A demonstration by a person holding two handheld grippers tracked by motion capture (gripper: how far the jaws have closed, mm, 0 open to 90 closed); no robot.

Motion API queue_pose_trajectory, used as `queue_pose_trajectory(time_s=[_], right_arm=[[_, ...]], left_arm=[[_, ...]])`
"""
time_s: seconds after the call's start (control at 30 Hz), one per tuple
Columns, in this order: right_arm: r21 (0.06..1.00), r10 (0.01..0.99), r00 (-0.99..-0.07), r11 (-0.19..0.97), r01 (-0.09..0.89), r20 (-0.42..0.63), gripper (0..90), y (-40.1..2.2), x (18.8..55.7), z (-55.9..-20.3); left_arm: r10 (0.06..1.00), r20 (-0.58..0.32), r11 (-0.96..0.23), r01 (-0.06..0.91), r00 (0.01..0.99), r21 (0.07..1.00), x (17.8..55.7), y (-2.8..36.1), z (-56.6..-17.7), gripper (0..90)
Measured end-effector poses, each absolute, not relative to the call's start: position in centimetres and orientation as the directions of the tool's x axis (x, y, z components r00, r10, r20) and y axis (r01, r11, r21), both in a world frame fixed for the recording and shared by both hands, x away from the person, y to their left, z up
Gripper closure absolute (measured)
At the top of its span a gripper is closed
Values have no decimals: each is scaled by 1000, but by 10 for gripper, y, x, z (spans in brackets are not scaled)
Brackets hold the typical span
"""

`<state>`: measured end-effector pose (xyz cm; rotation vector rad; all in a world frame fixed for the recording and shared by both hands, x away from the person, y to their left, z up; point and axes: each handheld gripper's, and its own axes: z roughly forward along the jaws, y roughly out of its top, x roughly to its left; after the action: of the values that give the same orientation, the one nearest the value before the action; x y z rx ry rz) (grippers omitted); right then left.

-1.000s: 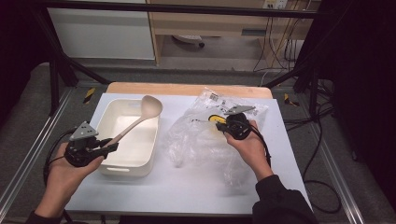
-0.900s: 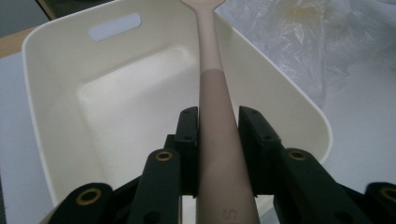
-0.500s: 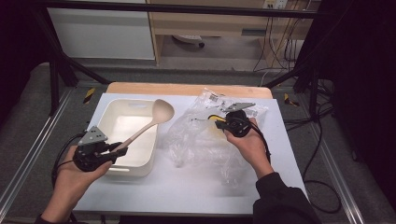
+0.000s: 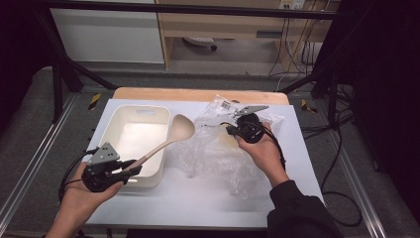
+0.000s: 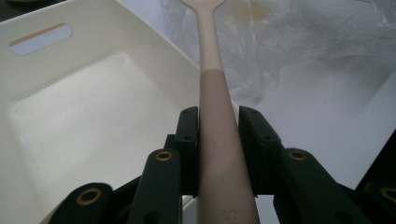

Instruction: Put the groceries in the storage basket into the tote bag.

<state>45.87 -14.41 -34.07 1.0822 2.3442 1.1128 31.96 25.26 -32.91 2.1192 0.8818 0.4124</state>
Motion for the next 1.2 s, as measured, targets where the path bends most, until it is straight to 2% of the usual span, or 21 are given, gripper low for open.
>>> queue_pose_trajectory(time_s=[0.53, 0.83, 1.2], right_arm=[[763, 743, -669, 414, 496, 32, 900, -135, 462, -342], [773, 732, -681, 412, 483, 35, 900, -133, 457, -341], [777, 720, -693, 415, 473, 37, 900, -130, 451, -342]], left_arm=[[611, -15, -548, 436, 792, 714, 307, 212, -348, 699], [583, -15, -593, 438, 812, 676, 317, 178, -365, 699], [576, -7, -603, 431, 817, 672, 335, 142, -378, 699]])
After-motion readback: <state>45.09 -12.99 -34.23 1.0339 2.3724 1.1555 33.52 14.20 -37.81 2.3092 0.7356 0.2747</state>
